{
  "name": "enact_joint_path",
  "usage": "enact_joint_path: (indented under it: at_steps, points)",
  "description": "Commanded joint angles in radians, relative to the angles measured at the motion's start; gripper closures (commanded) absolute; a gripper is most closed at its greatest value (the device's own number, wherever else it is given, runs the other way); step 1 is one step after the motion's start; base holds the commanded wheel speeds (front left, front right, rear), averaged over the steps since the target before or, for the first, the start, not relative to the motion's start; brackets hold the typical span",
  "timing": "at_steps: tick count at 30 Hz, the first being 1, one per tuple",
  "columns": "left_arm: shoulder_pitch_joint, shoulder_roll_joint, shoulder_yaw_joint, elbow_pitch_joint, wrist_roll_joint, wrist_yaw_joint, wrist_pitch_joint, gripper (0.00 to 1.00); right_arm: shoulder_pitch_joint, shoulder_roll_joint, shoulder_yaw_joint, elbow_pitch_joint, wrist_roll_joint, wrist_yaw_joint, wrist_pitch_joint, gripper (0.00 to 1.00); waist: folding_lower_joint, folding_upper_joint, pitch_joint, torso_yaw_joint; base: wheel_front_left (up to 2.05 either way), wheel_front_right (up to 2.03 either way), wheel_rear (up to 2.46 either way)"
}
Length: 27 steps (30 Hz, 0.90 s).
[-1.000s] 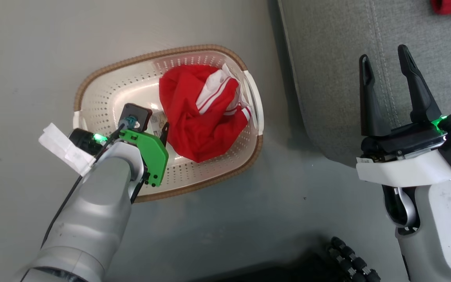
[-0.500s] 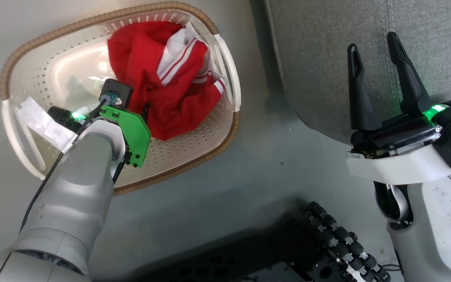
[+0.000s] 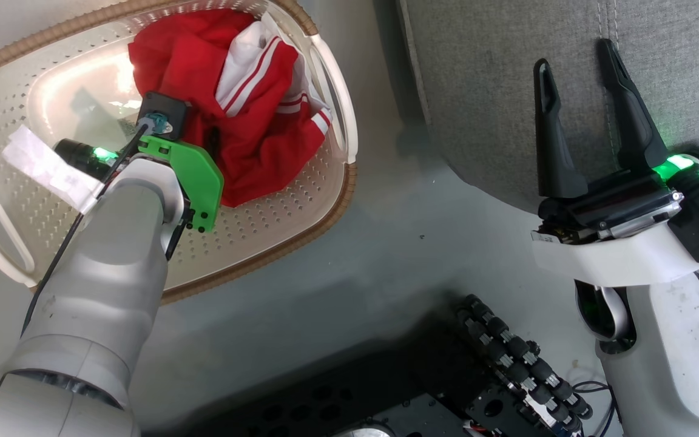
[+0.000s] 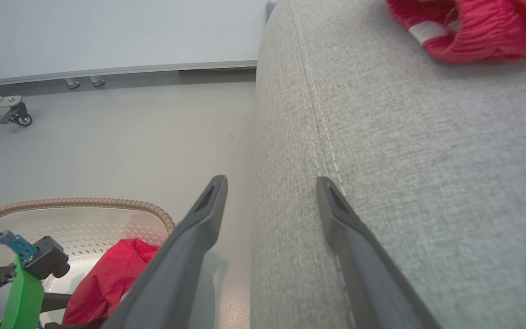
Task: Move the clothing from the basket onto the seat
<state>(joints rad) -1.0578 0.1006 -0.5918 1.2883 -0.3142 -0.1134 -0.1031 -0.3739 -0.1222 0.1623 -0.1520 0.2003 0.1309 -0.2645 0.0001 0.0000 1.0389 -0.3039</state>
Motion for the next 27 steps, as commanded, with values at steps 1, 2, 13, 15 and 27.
enact_joint_path:
  at_steps: [1,2,13,15,27]
  points:
    - [-0.021,-0.004,-0.006,0.000,-0.006,-0.005,0.005,0.00,-0.008,0.000,0.000,0.003,0.001,0.000,0.000,0.00,-0.0001,0.0000,0.007,-0.006,0.00,0.00,0.00]
    - [-0.025,-0.005,-0.010,-0.001,-0.008,-0.008,0.008,0.00,-0.006,-0.002,0.000,0.002,-0.001,0.000,0.000,0.00,-0.0001,0.0000,0.008,-0.007,0.00,0.00,0.00]
    - [-0.049,-0.033,-0.103,-0.001,-0.039,-0.017,0.062,0.00,0.031,-0.017,0.005,-0.027,-0.016,0.000,0.001,0.00,-0.0001,0.0000,0.022,-0.005,0.00,0.00,0.00]
    - [-0.051,-0.035,-0.124,-0.001,-0.048,-0.017,0.080,0.00,0.039,-0.019,0.006,-0.035,-0.017,0.000,0.001,0.00,-0.0001,0.0000,0.024,-0.004,0.00,0.00,0.00]
    - [-0.076,-0.043,-0.200,-0.003,-0.130,-0.017,0.117,1.00,0.055,-0.032,0.022,-0.060,-0.034,0.000,0.001,0.00,-0.0001,0.0000,0.036,-0.003,0.00,0.00,0.00]
